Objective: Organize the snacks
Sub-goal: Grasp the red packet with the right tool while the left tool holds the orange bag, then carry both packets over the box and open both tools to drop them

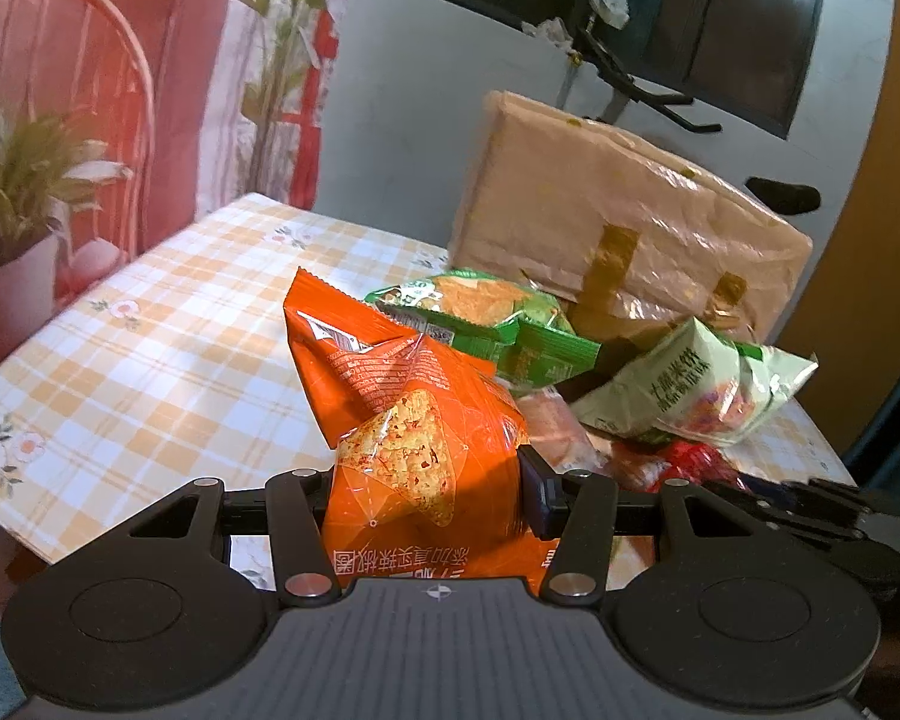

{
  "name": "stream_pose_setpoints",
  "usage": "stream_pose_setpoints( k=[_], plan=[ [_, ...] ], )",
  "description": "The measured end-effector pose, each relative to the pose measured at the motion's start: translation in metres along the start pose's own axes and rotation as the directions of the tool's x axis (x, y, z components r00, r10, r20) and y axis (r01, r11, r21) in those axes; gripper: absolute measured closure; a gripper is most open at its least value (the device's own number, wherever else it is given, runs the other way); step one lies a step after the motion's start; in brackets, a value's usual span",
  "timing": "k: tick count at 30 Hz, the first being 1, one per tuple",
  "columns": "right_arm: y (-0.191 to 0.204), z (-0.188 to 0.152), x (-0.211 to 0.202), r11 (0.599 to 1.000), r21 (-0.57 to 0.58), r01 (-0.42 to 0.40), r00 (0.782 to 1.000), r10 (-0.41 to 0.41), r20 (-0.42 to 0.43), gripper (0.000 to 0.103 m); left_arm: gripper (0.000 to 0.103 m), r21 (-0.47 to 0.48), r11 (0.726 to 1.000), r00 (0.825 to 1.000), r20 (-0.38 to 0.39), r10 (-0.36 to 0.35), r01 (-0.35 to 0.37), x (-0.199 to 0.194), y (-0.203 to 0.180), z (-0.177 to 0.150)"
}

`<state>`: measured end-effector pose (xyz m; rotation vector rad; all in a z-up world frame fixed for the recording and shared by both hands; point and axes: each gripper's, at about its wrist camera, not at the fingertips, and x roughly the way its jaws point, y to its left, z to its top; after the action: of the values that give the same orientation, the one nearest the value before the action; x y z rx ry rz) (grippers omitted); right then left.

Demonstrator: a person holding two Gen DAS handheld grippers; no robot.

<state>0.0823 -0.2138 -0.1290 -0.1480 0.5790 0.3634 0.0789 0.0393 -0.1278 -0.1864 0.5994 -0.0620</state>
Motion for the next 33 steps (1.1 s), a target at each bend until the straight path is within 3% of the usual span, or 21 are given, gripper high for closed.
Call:
stream_pose_setpoints(
  k=[9,19,26,33],
  plan=[
    [0.006,0.001,-0.002,0.999,-0.015,-0.038,0.999,0.039,0.004,0.082,0.049,0.001,0.999,0.999,0.021,0.044,-0.044,-0.007,0.001,0.004],
    [0.002,0.01,-0.018,1.0,-0.014,-0.024,0.996,0.025,0.08,0.082,0.049,0.05,0.995,0.985,0.151,0.083,-0.091,-0.035,-0.008,0.016],
    [0.002,0.024,-0.037,0.999,-0.031,-0.018,0.987,0.022,0.158,0.082,0.049,0.08,0.994,0.979,0.193,0.063,-0.08,-0.043,-0.012,0.029],
    [-0.007,0.056,-0.06,1.0,-0.021,-0.012,0.964,0.017,0.266,0.082,0.049,0.117,0.993,0.968,0.252,0.001,-0.031,-0.048,-0.02,0.063]
  ],
)
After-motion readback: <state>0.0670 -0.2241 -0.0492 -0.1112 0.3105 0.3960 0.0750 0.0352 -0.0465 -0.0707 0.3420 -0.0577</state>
